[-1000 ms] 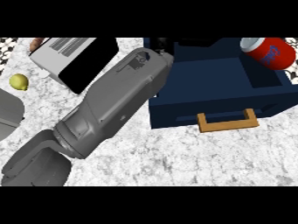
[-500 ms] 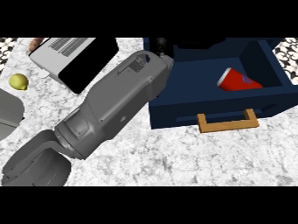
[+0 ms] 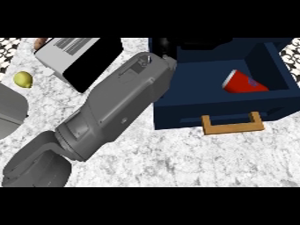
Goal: Pick up the can, place it into the drawer and close the drawer
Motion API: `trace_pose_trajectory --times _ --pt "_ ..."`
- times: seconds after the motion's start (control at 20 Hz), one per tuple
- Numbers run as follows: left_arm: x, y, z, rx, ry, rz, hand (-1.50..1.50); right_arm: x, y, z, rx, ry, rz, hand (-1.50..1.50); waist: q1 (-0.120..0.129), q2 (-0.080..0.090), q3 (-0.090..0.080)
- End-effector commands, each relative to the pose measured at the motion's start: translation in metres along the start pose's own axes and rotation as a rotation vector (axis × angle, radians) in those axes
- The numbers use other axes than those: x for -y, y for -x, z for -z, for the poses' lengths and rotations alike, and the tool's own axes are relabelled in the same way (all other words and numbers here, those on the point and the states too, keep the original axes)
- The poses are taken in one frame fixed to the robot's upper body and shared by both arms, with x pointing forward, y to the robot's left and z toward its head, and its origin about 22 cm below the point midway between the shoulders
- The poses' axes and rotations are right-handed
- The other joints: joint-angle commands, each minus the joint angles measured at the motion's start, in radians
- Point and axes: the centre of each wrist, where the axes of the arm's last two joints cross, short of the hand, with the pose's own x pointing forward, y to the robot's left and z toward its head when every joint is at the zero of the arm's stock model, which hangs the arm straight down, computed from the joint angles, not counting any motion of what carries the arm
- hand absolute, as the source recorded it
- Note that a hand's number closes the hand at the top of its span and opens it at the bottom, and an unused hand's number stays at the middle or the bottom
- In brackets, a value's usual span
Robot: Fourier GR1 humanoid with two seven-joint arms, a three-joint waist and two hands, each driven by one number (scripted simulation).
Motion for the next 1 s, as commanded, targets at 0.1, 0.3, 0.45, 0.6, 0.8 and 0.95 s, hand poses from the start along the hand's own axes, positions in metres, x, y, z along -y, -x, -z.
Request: trace_pose_trajectory --times 0.1,0.3,0.45,0.6,0.8,0.95 --pt "0.011 -0.016 -0.004 0.05 -0.004 -0.021 -1.5 -0.022 -0.023 0.017 0.087 -0.072 -0.174 -1.5 0.024 -0.004 -0.001" --pt "0.017 -0.022 -0.007 0.06 0.009 -0.024 -1.5 -0.038 -0.01 0.043 0.101 -0.094 -0.252 -1.5 0.047 -0.003 0.0" --pt "0.011 -0.019 0.0 0.032 -0.009 -0.034 -1.5 -0.056 -0.002 0.05 0.091 -0.122 -0.304 -1.5 0.058 -0.005 0.0" --pt "0.003 -0.014 0.007 0.016 0.012 -0.04 -1.5 -0.072 -0.007 0.068 0.124 -0.138 -0.388 -1.5 0.074 -0.006 -0.002" --pt "0.003 -0.027 0.009 0.011 -0.01 -0.053 -1.5 -0.1 0.007 0.086 0.142 -0.145 -0.454 -1.5 0.075 -0.012 -0.002" --pt "0.011 -0.03 0.004 -0.002 -0.028 -0.033 -1.5 -0.124 0.023 0.114 0.138 -0.153 -0.504 -1.5 0.087 -0.014 -0.001"
